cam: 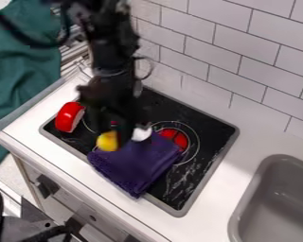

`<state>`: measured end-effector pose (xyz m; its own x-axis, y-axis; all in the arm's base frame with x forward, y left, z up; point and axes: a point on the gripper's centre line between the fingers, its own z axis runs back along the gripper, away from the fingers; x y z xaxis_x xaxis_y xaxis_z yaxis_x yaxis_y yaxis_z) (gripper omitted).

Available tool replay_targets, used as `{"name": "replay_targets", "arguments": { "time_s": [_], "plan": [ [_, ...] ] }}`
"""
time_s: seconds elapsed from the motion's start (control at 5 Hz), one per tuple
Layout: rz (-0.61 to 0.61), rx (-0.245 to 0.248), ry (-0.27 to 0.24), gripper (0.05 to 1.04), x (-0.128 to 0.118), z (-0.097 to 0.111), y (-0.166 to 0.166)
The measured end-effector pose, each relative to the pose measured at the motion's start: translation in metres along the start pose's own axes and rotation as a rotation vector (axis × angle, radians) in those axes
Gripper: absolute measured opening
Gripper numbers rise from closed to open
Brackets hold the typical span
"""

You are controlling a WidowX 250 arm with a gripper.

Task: Put the yellow knife on the purple cloth

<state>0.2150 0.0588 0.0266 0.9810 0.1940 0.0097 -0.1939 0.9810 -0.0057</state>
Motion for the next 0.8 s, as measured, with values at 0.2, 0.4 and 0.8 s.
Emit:
{"name": "replay_targets", "arguments": {
  "time_s": [0.2, 0.4, 0.8],
  "plan": [
    [0.038, -0.003, 0.012, 0.443, -0.008, -0.006, 0.007],
    [0.047, -0.030, -0.010, 0.443, -0.003, -0.013, 0.004],
    [0.092, -0.078, 0.005, 0.511, -0.002, -0.024, -0.004]
  ]
}}
